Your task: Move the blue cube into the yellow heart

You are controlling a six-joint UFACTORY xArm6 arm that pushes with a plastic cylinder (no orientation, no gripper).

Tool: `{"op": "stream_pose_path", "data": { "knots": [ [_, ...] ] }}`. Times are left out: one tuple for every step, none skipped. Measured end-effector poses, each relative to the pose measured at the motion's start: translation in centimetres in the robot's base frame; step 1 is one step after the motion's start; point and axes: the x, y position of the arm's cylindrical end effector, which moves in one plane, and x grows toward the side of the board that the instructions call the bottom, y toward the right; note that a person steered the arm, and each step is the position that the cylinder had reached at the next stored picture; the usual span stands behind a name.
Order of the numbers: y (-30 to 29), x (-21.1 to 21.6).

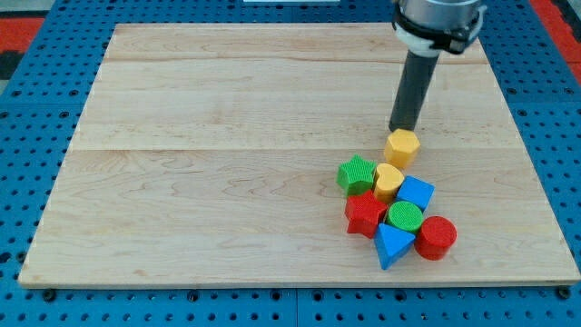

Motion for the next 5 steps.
{"op": "stream_pose_path", "data": {
  "knots": [
    [0.0,3.3],
    [0.8,2.8],
    [3.2,4.3],
    [4.7,6.5],
    [3.1,6.8]
  ]
}}
